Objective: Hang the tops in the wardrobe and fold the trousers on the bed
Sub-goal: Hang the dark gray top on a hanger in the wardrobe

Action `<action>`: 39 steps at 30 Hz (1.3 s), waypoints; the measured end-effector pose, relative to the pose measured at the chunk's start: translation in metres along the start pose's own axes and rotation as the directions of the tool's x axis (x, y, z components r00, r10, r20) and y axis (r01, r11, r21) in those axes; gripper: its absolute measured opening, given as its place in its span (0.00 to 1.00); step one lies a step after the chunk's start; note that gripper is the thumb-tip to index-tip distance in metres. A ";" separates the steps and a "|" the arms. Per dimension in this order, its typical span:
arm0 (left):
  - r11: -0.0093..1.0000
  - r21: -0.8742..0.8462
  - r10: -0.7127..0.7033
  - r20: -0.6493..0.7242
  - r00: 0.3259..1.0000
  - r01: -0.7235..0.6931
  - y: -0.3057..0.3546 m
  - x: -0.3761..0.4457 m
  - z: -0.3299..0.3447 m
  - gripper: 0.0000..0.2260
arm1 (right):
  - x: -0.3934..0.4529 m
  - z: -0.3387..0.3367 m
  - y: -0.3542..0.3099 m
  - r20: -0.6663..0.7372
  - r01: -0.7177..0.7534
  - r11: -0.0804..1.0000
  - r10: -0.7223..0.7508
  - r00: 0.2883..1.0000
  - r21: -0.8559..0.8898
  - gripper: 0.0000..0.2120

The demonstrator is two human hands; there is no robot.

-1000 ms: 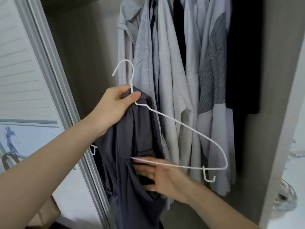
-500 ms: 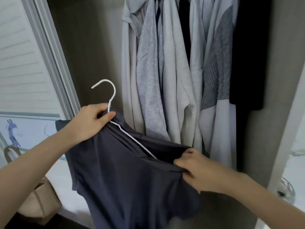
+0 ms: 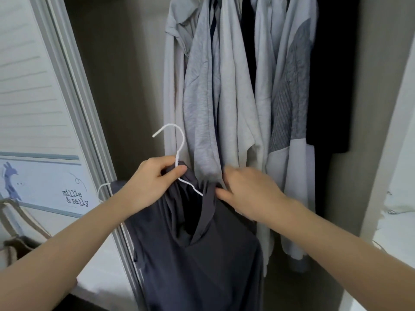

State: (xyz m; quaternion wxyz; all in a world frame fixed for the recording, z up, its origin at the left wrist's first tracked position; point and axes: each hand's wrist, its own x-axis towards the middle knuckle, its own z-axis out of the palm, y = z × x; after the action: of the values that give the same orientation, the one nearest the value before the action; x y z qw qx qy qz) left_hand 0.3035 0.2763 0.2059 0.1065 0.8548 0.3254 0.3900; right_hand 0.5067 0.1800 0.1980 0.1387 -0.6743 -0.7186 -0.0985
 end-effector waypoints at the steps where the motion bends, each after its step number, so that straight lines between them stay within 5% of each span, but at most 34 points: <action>1: 0.999 -0.024 -0.029 -0.030 0.999 0.028 -0.002 0.001 -0.003 0.17 | -0.001 0.002 0.003 0.148 -0.071 0.997 0.068 0.987 0.017 0.21; 3: 0.995 -0.060 -0.079 -0.071 0.994 0.075 -0.006 0.000 -0.009 0.17 | -0.001 0.008 0.011 0.366 -0.153 0.947 0.042 0.930 0.281 0.25; 6: 0.993 -0.052 -0.109 -0.079 0.991 0.105 -0.011 -0.001 -0.016 0.17 | 0.003 0.014 0.026 0.324 -0.162 0.697 -0.105 0.940 0.698 0.20; 10: 0.995 0.039 -0.089 -0.065 0.994 0.091 -0.012 -0.002 -0.020 0.17 | 0.008 0.020 0.037 -0.007 0.147 0.774 -0.182 0.983 0.616 0.16; 12: 0.995 0.077 -0.064 -0.051 0.997 0.068 -0.009 -0.002 -0.018 0.18 | 0.008 0.019 0.037 -0.058 0.187 0.742 -0.196 0.979 0.644 0.10; 16: 0.998 0.064 -0.021 -0.036 0.999 0.023 0.005 -0.002 -0.012 0.17 | 0.006 0.034 0.033 0.218 0.116 0.807 -0.290 0.932 0.580 0.12; 19: 0.994 0.099 0.038 -0.038 0.999 -0.034 0.012 -0.003 -0.011 0.19 | 0.005 0.050 0.029 0.188 0.136 0.830 -0.277 0.942 0.542 0.08; 25: 0.988 0.151 0.045 -0.034 0.998 -0.040 0.003 -0.003 -0.029 0.17 | -0.004 0.042 0.033 0.378 -0.052 0.670 -0.352 0.857 0.741 0.14; 30: 0.984 0.175 0.031 -0.046 0.998 -0.023 -0.005 -0.008 -0.032 0.17 | -0.004 0.057 0.026 0.226 0.180 0.913 -0.275 0.935 0.366 0.16; 35: 0.986 0.169 0.020 -0.040 0.999 -0.013 -0.008 -0.009 -0.040 0.16 | -0.001 0.066 0.023 0.015 0.294 0.951 -0.297 0.955 0.096 0.06; 39: 0.986 0.168 0.009 -0.046 0.999 -0.002 -0.009 -0.010 -0.042 0.15 | 0.002 0.064 0.023 0.005 0.356 0.934 -0.356 0.935 0.012 0.07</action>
State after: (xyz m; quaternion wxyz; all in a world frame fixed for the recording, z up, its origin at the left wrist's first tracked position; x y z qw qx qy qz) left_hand 0.2632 0.2742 0.2245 0.0253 0.8523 0.3572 0.3814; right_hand 0.5254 0.2044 0.1368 0.1196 -0.5328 -0.8297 -0.1158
